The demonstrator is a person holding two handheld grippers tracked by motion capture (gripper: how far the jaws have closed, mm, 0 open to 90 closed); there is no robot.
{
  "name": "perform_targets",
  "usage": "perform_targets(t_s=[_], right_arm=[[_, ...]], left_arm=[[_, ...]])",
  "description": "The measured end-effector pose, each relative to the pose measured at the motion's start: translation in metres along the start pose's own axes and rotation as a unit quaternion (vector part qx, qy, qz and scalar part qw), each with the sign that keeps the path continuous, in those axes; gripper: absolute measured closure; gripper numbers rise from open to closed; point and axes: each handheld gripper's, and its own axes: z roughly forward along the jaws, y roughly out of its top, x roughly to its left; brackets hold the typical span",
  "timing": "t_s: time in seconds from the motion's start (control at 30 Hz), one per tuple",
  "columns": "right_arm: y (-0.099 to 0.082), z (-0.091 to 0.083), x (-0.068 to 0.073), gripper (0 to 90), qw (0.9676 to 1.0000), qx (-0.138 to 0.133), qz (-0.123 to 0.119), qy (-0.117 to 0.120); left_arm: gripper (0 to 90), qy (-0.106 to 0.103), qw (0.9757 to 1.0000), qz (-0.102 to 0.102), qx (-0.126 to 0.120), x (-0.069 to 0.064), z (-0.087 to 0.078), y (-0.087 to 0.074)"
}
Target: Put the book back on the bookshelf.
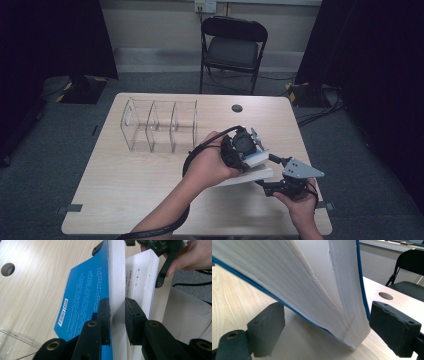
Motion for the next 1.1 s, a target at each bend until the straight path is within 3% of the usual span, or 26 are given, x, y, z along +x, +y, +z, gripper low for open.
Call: perform_targets(t_s=[0.2, 0.3, 0.37, 0.47, 0.53, 0.57, 0.67, 0.7, 0.77, 0.83, 0.87, 0.9, 0.97, 1.03, 1.1], right_arm=[[0.002, 0.002, -0.004, 12.7, 0.9999, -0.004, -0.011, 0.007], [0.004, 0.003, -0.007, 12.4, 0.9995, -0.005, -0.021, 0.025], [0.012, 0.005, -0.007, 12.5, 0.9982, -0.006, -0.045, 0.039], [0.016, 0.007, -0.010, 12.7, 0.9976, 0.001, -0.050, 0.049], [0.017, 0.007, -0.011, 16.0, 0.9970, 0.002, -0.056, 0.053], [0.019, 0.007, -0.014, 24.7, 0.9939, 0.009, -0.071, 0.084], [0.020, 0.008, -0.013, 29.8, 0.9922, 0.007, -0.082, 0.094], [0.021, 0.007, -0.011, 39.1, 0.9898, 0.012, -0.090, 0.110], [0.021, 0.007, -0.011, 47.8, 0.9876, 0.014, -0.087, 0.131], [0.020, 0.006, -0.010, 53.0, 0.9869, 0.009, -0.081, 0.139], [0.020, 0.006, -0.008, 53.4, 0.9867, 0.010, -0.084, 0.139], [0.021, 0.007, -0.007, 53.7, 0.9866, 0.011, -0.086, 0.138], [0.022, 0.007, -0.008, 54.0, 0.9867, 0.013, -0.082, 0.140], [0.023, 0.007, -0.009, 54.1, 0.9871, 0.015, -0.079, 0.138], [0.024, 0.007, -0.009, 54.2, 0.9881, 0.017, -0.068, 0.137]], left_arm=[[75.8, -0.002, 0.9999, 0.009, 0.008, 0.002, 0.000, 0.003], [75.8, -0.008, 0.9999, 0.010, 0.007, 0.004, -0.001, 0.003], [75.8, -0.015, 0.9999, 0.003, 0.000, 0.008, -0.001, 0.003], [75.6, -0.021, 0.9998, 0.005, -0.002, 0.011, -0.001, 0.002], [75.2, -0.025, 0.9997, 0.004, -0.004, 0.011, -0.001, 0.001], [75.2, -0.028, 0.9995, 0.011, -0.005, 0.011, 0.000, 0.001], [75.3, -0.028, 0.9995, 0.011, 0.002, 0.012, -0.001, 0.001], [74.5, -0.023, 0.9997, 0.014, 0.001, 0.012, -0.001, 0.000], [71.7, -0.019, 0.9995, 0.011, -0.020, 0.013, -0.005, -0.002], [72.2, -0.044, 0.9970, -0.007, -0.064, 0.016, -0.012, -0.005], [67.6, -0.038, 0.9967, -0.015, -0.070, 0.016, -0.015, -0.006], [60.4, -0.027, 0.9973, -0.005, -0.069, 0.016, -0.016, -0.007], [47.6, -0.018, 0.9967, -0.004, -0.079, 0.015, -0.017, -0.010], [42.4, -0.003, 0.9962, -0.002, -0.087, 0.016, -0.019, -0.016], [38.6, -0.002, 0.9959, -0.003, -0.091, 0.017, -0.022, -0.021]])
